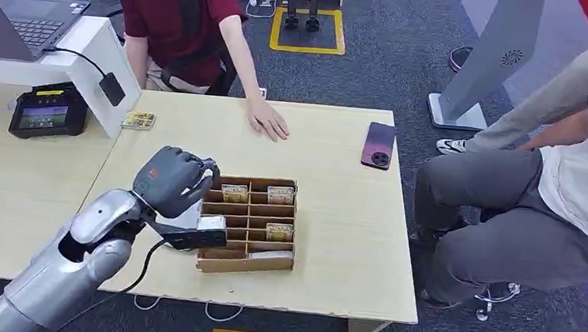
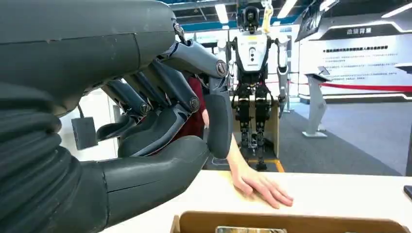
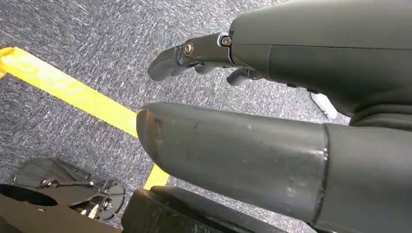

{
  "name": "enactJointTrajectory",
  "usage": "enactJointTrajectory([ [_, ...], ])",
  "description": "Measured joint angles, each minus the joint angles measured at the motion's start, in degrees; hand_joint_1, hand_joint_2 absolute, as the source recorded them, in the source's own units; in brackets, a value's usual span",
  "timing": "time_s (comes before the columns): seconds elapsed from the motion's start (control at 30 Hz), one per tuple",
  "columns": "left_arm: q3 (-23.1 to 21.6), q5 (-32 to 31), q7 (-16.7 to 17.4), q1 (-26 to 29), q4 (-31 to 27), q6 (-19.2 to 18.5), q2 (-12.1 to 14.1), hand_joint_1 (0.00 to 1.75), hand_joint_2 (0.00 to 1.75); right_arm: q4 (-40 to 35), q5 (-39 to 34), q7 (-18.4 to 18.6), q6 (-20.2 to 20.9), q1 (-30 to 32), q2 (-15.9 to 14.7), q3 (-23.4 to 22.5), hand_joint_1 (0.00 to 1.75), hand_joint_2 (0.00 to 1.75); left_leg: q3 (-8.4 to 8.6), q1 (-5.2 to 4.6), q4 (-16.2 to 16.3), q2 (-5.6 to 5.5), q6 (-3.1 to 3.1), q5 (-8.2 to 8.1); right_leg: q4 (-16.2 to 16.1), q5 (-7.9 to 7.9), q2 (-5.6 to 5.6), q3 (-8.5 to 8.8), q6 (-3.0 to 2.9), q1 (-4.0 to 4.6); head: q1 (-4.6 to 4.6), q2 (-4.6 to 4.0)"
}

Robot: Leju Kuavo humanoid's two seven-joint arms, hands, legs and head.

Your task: Pass the card to the sensor for recognition and then transmit it.

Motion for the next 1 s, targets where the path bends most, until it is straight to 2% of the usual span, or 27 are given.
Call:
enactJointTrajectory([
  [0.13, 0.1, -0.3, 0.0, 0.0, -1.6, 0.2, 0.6, 0.91, 1.75, 0.0, -0.2, 0.1, 0.0, 0.0, 0.0, -0.1, 0.00, 0.00, -0.01, 0.00, 0.0, 0.00, 0.00, 0.00, 0.0, 0.00, -0.01, 0.00, 0.00, 0.00, 0.02, 0.00],
  [0.17, 0.3, -0.3, 0.0, 0.0, -1.9, 0.2, 0.6, 0.00, 1.75, 0.0, -0.4, 0.1, 0.0, 0.0, 0.0, -0.1, 0.00, 0.00, -0.01, 0.00, 0.0, 0.00, 0.00, 0.00, 0.0, 0.00, -0.01, 0.00, 0.00, 0.00, 0.02, 0.00],
  [0.33, 0.9, -0.5, 0.2, 0.0, -2.6, 0.3, 1.0, 0.00, 1.75, 0.0, -0.4, 0.1, 0.0, 0.0, 0.0, -0.2, 0.00, 0.00, -0.01, 0.00, 0.0, 0.00, 0.00, 0.00, 0.0, 0.00, 0.00, 0.00, 0.00, 0.00, 0.00, 0.00],
  [0.57, 1.6, 2.1, -0.1, 0.0, -2.6, -1.4, 1.1, 0.00, 1.75, 0.0, -0.4, 0.1, 0.0, 0.0, 0.0, -0.4, 0.00, 0.00, -0.01, 0.00, 0.0, 0.00, 0.00, 0.00, 0.0, 0.00, -0.01, 0.00, 0.00, 0.00, 0.00, 0.00],
  [0.6, 1.6, 3.6, -0.7, 0.0, -2.6, -2.6, 1.2, 0.00, 1.75, 0.0, -0.4, 0.1, 0.0, 0.0, 0.0, -0.4, 0.00, 0.00, -0.01, 0.00, 0.0, 0.00, 0.00, 0.00, 0.0, 0.00, 0.00, 0.00, 0.00, 0.00, 0.00, 0.00],
  [0.67, 1.6, 9.8, -3.3, -0.2, -2.6, -7.5, 2.1, 0.00, 1.75, 0.0, -0.3, 0.0, 0.0, 0.0, 0.0, -0.4, 0.00, 0.00, -0.01, 0.01, 0.0, 0.00, 0.00, 0.00, 0.0, 0.00, 0.01, -0.01, 0.00, 0.00, -0.02, 0.00],
  [0.73, 1.6, 16.7, -5.4, -0.9, -2.6, -12.2, 4.0, 0.00, 1.75, 0.0, 0.0, -0.1, 0.1, 0.0, -0.1, -0.4, 0.00, 0.00, -0.01, 0.05, 0.0, 0.03, -0.07, 0.04, 0.0, 0.03, 0.06, -0.05, -0.05, 0.01, 0.00, 0.00],
  [0.8, 1.6, 19.9, -6.2, -2.0, -2.6, -14.2, 5.5, 0.00, 1.75, 0.0, 0.0, -0.1, 0.2, 0.0, -0.2, -0.4, 0.00, 0.00, -0.02, 0.06, 0.0, 0.04, -0.08, 0.05, 0.0, 0.04, 0.05, -0.06, -0.07, 0.01, -0.02, 0.00],
  [0.9, 1.4, 26.3, -5.8, -3.9, -2.8, -19.0, 8.6, 0.00, 1.75, 0.0, 0.0, 0.0, 0.3, 0.0, -0.3, -0.4, 0.00, 0.00, -0.04, 0.16, 0.0, 0.08, -0.15, 0.09, 0.0, 0.12, 0.09, -0.09, -0.20, 0.07, -0.02, 0.00],
  [1.0, 1.4, 32.8, -3.5, -6.5, -3.8, -21.4, 12.6, 0.00, 1.75, 0.0, -0.5, 0.2, 0.3, 0.2, -0.4, -0.8, 0.00, 0.00, -0.06, 0.18, 0.0, 0.17, -0.15, 0.09, 0.0, 0.13, 0.16, -0.14, -0.22, 0.09, -0.07, 0.00],
])
